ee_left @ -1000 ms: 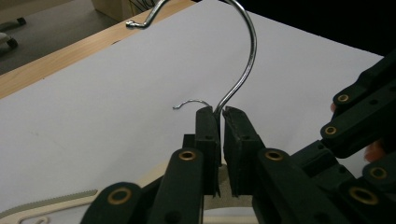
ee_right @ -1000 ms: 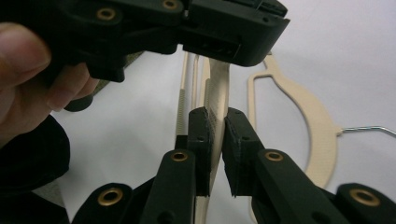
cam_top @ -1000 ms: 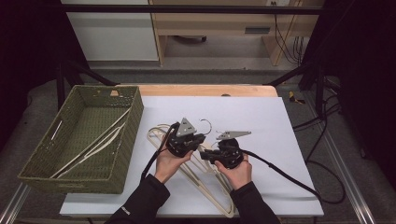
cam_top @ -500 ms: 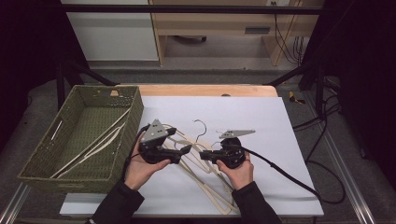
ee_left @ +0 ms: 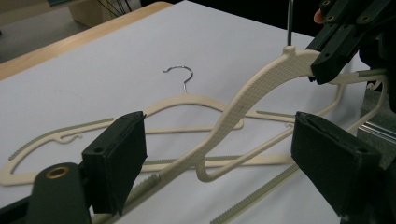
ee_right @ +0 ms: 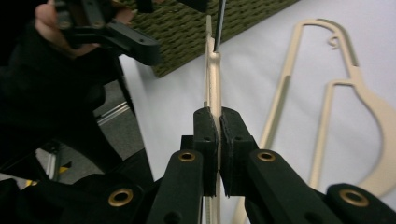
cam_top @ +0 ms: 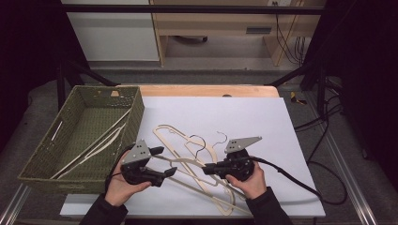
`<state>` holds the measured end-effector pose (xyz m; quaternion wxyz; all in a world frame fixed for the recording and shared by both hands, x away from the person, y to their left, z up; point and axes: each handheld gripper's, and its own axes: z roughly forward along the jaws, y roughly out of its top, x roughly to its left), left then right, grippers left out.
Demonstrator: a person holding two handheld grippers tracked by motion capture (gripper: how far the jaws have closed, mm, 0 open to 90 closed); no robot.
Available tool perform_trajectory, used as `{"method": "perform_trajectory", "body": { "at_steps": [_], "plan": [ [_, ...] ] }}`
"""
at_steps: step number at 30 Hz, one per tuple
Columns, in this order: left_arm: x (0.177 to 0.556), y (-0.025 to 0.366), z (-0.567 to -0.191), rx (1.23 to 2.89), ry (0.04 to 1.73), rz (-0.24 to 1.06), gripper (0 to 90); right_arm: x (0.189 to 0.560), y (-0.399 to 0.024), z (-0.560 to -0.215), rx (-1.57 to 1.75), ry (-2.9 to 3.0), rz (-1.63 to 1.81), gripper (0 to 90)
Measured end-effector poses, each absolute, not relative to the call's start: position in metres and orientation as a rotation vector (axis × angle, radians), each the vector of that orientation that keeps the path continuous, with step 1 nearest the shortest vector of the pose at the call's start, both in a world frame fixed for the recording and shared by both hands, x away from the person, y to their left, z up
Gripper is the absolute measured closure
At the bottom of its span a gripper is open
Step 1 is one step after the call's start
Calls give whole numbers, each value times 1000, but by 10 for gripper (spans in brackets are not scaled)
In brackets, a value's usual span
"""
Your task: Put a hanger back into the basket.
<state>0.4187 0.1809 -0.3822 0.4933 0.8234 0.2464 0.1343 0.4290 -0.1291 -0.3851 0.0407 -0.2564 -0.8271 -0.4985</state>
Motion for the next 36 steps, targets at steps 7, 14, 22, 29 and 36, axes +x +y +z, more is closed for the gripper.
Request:
{"method": "perform_trajectory", "body": {
  "at_steps": [7,14,22,29,36],
  "plan": [
    [419,164,-393,2103,516,295,308,426,-129,-385,-729,-2519,-1531,869],
    [417,155,-399,2167,440,280,534,425,-122,-390,-671,-2535,-1471,869],
    [415,154,-397,2192,419,269,683,425,-119,-392,-649,-2537,-1444,869],
    [410,154,-394,2201,411,271,736,423,-121,-390,-669,-2580,-1493,836],
    [407,149,-395,2203,413,222,806,423,-125,-386,-718,-2655,-1556,737]
  ]
}}
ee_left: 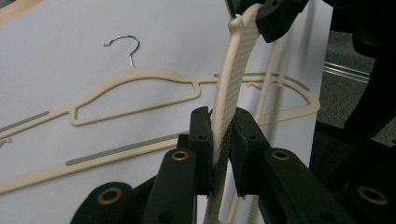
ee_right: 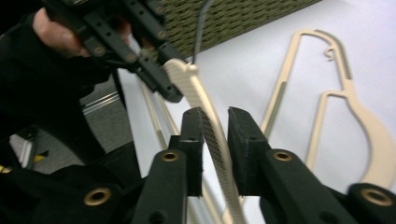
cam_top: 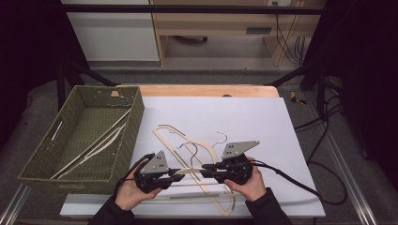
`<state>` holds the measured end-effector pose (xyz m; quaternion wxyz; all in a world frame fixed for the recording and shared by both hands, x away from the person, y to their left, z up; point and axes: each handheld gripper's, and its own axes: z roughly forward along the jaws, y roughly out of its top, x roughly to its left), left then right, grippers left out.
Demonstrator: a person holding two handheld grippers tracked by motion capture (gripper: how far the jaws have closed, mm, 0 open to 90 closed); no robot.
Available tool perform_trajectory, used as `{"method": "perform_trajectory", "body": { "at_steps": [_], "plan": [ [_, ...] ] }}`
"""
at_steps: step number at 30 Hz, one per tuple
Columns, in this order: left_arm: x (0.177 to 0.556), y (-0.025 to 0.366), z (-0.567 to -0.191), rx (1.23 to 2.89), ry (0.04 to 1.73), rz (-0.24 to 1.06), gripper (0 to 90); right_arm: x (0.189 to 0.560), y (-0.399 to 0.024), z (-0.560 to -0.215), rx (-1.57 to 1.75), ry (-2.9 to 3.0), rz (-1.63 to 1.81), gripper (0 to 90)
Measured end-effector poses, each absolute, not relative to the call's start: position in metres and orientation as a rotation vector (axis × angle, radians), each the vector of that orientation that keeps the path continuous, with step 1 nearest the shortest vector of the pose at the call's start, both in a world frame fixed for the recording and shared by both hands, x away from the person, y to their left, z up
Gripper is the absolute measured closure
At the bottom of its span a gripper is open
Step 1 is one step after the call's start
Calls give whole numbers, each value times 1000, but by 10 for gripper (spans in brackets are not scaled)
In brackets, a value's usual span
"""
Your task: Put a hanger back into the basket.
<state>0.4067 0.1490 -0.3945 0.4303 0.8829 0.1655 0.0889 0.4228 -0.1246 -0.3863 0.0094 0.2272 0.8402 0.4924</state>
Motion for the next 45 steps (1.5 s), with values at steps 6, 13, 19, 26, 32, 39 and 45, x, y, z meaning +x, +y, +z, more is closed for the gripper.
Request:
{"method": "perform_trajectory", "body": {
  "at_steps": [6,13,19,26,32,39,45],
  "plan": [
    [403,146,-394,2181,426,176,838,422,-126,-385,714,2588,1528,658],
    [400,148,-390,2142,444,172,861,419,-133,-378,735,2518,1545,535],
    [401,157,-384,2103,521,239,861,417,-150,-369,795,2398,1587,317],
    [400,171,-373,2040,583,310,860,420,-182,-370,933,2268,1552,138],
    [397,180,-363,2003,617,358,860,424,-205,-375,1016,2192,1499,85],
    [389,193,-338,1946,612,418,861,427,-222,-380,1078,2140,1489,57],
    [385,213,-307,1894,612,478,860,429,-226,-383,1090,2137,1460,48]
  ]
}}
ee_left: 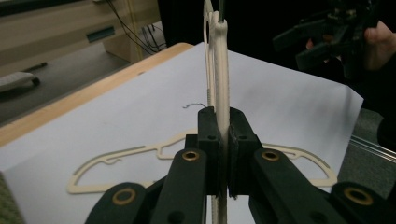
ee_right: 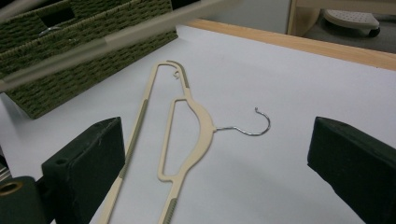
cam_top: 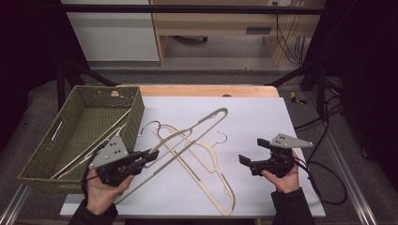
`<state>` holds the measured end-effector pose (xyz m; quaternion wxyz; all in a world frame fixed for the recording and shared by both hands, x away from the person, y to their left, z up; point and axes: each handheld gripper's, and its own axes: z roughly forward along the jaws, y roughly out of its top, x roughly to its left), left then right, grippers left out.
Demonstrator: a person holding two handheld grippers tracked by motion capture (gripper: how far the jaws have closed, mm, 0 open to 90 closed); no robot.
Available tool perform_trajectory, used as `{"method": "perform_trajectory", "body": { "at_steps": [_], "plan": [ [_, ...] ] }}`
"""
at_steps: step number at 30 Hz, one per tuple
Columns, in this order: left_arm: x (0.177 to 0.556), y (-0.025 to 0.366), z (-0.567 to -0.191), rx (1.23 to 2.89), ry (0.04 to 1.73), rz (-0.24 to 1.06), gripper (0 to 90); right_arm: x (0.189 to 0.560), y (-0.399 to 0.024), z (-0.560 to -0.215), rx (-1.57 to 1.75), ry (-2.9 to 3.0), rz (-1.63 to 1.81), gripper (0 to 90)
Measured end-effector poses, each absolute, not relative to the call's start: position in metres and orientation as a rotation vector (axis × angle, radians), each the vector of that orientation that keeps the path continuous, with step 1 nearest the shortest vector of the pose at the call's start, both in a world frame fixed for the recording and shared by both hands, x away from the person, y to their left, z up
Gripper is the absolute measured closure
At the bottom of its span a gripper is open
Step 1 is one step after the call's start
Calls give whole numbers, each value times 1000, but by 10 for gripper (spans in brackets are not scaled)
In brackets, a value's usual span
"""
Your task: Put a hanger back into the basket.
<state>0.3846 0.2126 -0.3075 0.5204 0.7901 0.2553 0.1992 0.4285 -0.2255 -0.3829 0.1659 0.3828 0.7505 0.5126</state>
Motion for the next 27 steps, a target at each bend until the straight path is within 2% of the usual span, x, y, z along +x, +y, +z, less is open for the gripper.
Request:
{"method": "perform_trajectory", "body": {
  "at_steps": [6,13,21,27],
  "plan": [
    [394,236,-272,1863,613,551,860,428,-228,-383,1094,2125,1462,46],
    [414,269,-251,1861,639,630,860,427,-231,-381,1107,2104,1477,48],
    [441,316,-254,1877,698,716,860,428,-230,-383,1097,2125,1470,49],
    [457,352,-268,1878,799,719,860,429,-229,-383,1101,2127,1469,51]
  ]
}}
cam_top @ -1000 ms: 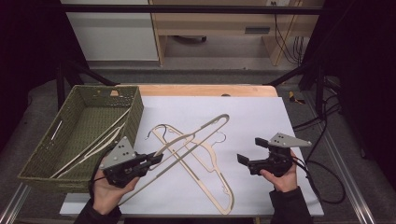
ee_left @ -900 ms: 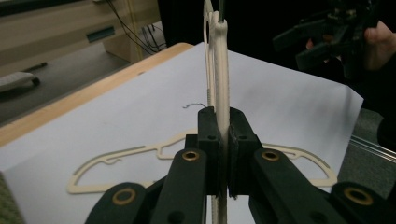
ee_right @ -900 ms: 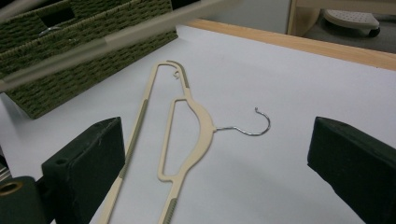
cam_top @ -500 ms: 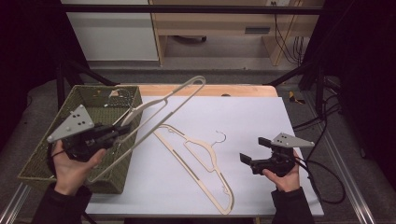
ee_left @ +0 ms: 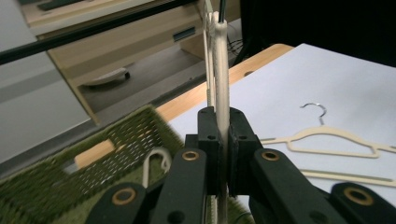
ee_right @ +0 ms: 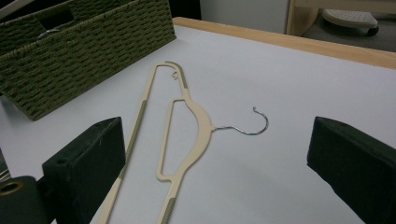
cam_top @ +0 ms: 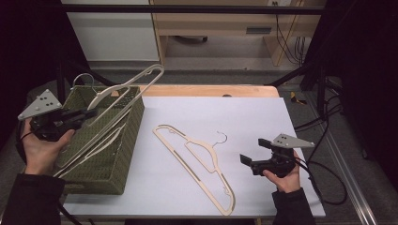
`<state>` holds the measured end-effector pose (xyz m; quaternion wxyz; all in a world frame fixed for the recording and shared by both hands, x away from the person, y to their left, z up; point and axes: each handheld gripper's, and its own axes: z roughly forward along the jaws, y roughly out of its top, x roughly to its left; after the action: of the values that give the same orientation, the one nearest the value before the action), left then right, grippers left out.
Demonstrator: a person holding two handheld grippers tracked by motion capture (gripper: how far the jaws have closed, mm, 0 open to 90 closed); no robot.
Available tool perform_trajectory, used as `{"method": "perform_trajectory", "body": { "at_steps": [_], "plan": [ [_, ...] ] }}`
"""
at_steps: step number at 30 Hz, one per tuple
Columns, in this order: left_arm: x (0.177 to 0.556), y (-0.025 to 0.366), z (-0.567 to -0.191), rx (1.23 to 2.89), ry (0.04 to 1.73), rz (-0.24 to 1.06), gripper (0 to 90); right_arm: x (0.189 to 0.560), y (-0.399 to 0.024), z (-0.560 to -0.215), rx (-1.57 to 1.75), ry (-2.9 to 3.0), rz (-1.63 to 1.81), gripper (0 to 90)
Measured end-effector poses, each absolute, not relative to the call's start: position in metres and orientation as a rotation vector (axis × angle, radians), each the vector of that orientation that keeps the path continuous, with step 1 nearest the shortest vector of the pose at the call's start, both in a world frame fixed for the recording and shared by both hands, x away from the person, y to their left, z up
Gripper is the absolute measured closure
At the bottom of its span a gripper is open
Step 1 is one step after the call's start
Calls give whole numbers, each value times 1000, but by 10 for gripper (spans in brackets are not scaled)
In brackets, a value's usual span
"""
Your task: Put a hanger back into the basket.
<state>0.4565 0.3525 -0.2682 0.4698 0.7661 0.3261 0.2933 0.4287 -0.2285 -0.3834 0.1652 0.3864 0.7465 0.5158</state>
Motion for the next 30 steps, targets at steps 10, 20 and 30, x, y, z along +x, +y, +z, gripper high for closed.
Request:
{"method": "perform_trajectory", "body": {
  "at_steps": [10,20,30],
  "plan": [
    [462,386,-286,1912,855,751,859,429,-228,-383,1105,2128,1471,50],
    [469,407,-303,1956,916,805,859,429,-227,-384,1103,2139,1466,50],
    [472,414,-325,2047,961,842,859,430,-225,-386,1107,2146,1464,50]
  ]
}}
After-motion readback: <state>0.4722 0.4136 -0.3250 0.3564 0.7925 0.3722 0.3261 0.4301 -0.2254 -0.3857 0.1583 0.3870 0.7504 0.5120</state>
